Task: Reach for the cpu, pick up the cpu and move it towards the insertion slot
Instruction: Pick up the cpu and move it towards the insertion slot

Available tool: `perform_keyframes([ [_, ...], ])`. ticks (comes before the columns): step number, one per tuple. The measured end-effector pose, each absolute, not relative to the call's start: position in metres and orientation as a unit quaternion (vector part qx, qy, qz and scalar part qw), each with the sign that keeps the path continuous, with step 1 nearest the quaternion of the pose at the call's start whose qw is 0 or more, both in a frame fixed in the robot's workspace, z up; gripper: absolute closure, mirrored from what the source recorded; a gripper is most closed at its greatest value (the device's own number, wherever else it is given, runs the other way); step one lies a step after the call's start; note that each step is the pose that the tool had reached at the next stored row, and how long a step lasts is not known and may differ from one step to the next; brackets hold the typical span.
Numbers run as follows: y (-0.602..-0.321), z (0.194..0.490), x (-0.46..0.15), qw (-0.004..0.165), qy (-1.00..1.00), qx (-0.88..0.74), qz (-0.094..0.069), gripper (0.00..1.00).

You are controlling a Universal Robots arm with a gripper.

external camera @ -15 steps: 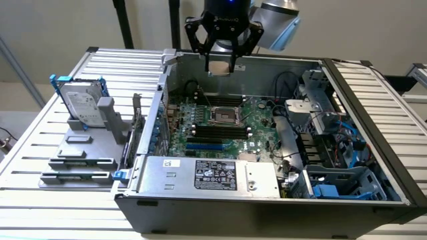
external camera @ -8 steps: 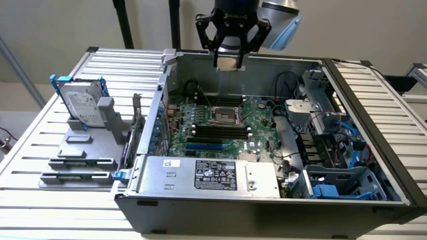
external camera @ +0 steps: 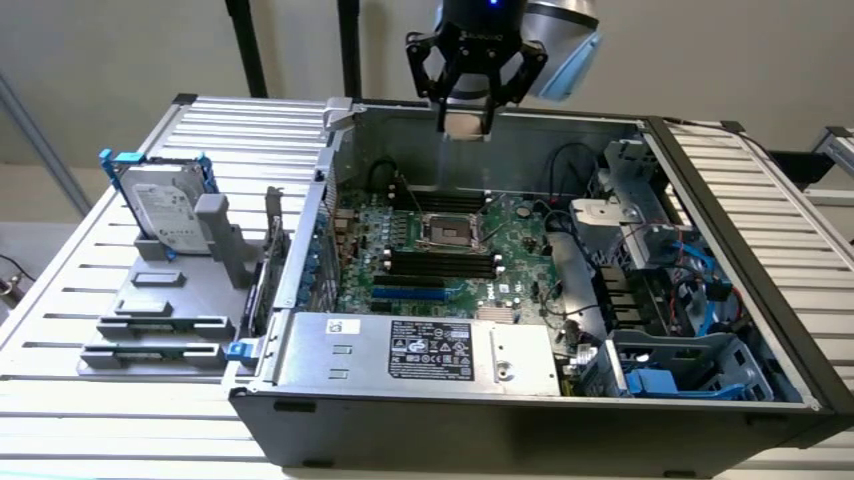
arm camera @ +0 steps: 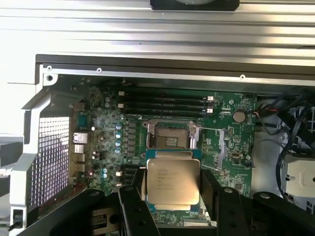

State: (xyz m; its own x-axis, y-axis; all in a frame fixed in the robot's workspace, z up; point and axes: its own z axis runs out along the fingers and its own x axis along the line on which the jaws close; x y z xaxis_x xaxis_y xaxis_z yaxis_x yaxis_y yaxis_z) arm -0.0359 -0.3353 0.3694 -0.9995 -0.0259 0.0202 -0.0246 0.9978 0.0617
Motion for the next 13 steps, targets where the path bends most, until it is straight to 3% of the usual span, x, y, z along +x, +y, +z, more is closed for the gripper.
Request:
perform_keyframes([
  [13, -0.3323, 0.3581, -0.0327, 0.011, -0.999, 0.013, -0.029, 0.46],
])
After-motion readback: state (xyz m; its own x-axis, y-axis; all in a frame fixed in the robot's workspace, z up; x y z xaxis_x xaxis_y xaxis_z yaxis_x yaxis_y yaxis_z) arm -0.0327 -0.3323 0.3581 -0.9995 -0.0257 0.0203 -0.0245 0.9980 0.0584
